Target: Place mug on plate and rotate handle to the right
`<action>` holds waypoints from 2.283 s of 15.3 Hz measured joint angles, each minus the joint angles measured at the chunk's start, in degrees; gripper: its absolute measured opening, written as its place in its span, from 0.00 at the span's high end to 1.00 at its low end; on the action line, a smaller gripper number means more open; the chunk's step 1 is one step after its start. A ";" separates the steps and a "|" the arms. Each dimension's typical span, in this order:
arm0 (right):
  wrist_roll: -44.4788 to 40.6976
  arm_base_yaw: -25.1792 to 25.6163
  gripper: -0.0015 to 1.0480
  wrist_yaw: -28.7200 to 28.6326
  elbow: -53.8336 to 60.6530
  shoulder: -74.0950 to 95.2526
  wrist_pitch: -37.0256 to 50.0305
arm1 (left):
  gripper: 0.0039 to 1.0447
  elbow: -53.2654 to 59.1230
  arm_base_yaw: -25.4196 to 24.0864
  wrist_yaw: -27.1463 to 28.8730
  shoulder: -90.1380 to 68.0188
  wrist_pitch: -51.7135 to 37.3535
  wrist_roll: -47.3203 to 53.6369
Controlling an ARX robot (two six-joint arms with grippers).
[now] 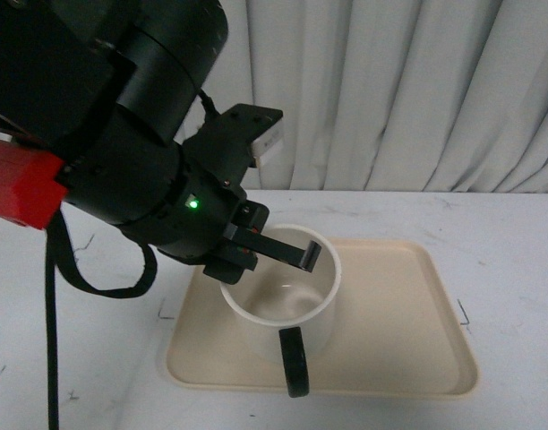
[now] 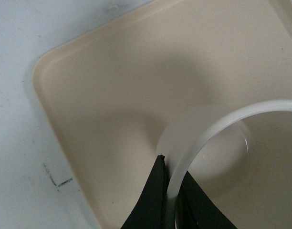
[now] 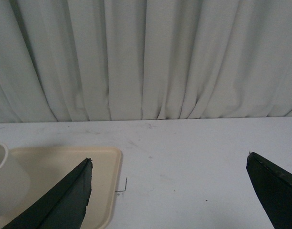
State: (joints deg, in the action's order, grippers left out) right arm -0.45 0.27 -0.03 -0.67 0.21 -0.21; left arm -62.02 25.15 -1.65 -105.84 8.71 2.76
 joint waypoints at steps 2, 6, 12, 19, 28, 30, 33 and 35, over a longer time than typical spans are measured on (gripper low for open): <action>0.00 0.00 0.06 0.00 0.00 0.00 0.00 | 0.98 -2.56 1.11 0.92 -3.74 0.83 -0.46; 0.00 0.00 0.06 0.00 0.00 0.00 0.00 | 0.98 -7.98 2.54 2.34 -8.35 1.64 -1.44; 0.00 0.00 0.06 0.00 0.00 0.00 0.00 | 0.97 -9.40 3.13 3.78 -11.28 2.40 -3.08; 0.00 0.00 0.06 0.00 0.00 0.00 0.00 | 0.40 -5.92 1.86 -1.90 -2.93 1.86 -2.84; 0.00 0.00 0.06 0.00 0.00 0.00 0.02 | 0.61 32.85 -9.49 19.17 23.17 -64.15 -2.45; 0.00 0.00 0.06 0.00 0.00 0.00 0.00 | 0.84 40.09 -11.52 15.54 29.20 -64.76 -2.51; 0.00 0.00 0.06 0.00 0.00 0.00 0.00 | 0.99 48.24 -15.45 11.69 36.89 -63.52 -2.64; 0.00 0.00 0.06 0.00 0.00 0.00 0.00 | 0.99 51.76 -17.31 9.75 42.32 -61.57 -2.64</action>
State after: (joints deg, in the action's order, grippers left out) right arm -0.45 0.27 -0.03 -0.67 0.21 -0.21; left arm -10.26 7.84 8.10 -63.53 -52.86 0.12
